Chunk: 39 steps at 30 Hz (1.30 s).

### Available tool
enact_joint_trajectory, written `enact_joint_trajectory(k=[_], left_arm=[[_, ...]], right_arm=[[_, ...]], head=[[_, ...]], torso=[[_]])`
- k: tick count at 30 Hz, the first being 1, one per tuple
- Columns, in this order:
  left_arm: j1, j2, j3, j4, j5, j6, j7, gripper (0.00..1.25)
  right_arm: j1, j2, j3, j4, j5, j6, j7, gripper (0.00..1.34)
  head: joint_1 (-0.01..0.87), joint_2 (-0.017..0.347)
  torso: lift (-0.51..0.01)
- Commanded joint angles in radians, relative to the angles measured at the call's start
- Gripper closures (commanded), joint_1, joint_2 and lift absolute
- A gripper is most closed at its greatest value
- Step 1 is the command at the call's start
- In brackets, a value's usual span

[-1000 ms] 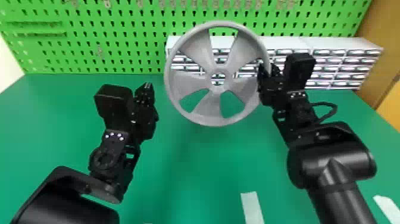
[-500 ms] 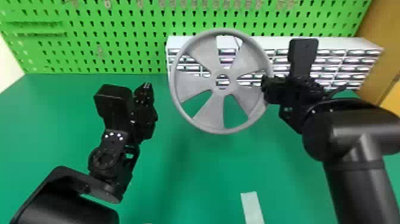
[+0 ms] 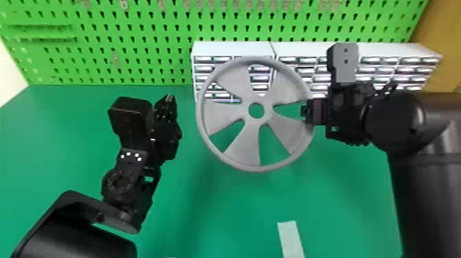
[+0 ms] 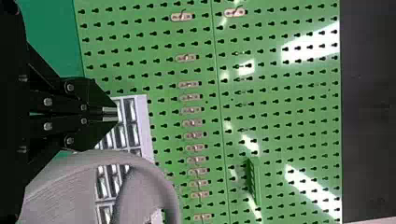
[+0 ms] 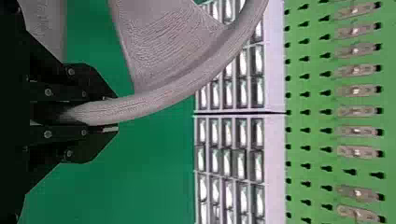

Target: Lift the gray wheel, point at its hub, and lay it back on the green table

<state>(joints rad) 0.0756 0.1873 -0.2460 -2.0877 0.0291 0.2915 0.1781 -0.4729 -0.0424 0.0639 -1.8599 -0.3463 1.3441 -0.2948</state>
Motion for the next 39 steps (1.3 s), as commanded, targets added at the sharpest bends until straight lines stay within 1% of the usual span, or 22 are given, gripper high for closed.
enact_joint_trajectory(k=[1,9,13,15,24,31,39], left_arm=[[-0.002,0.001,-0.001,0.000,0.000,0.000,0.000,1.23],[-0.005,0.008,-0.006,0.000,0.000,0.000,0.000,1.23],[-0.010,0.009,-0.009,0.002,0.000,0.000,0.000,1.23],[-0.011,0.009,-0.012,0.002,-0.002,0.000,0.000,1.23],[-0.013,0.009,-0.015,0.005,0.000,0.000,0.000,1.23],[-0.016,0.009,-0.018,0.006,0.002,0.000,0.000,1.23],[-0.017,0.011,-0.019,0.009,0.002,0.000,0.000,1.23]], right_arm=[[-0.029,0.001,-0.010,0.016,-0.022,0.095,-0.017,1.14],[-0.067,-0.001,-0.024,0.073,-0.040,0.188,-0.017,1.14],[-0.081,-0.010,-0.026,0.107,-0.073,0.207,-0.018,1.14],[-0.084,-0.011,-0.027,0.110,-0.069,0.216,-0.017,1.14],[-0.093,-0.013,-0.026,0.119,-0.066,0.224,-0.018,1.14],[-0.099,-0.013,-0.018,0.169,-0.069,0.211,-0.017,1.14],[-0.098,-0.016,0.007,0.242,-0.074,0.161,-0.018,1.14]], head=[[0.692,0.048],[0.692,0.048],[0.692,0.048],[0.692,0.048],[0.692,0.048],[0.692,0.048],[0.692,0.048]], torso=[[-0.093],[-0.093],[-0.093],[-0.093],[-0.093],[-0.093],[-0.093]])
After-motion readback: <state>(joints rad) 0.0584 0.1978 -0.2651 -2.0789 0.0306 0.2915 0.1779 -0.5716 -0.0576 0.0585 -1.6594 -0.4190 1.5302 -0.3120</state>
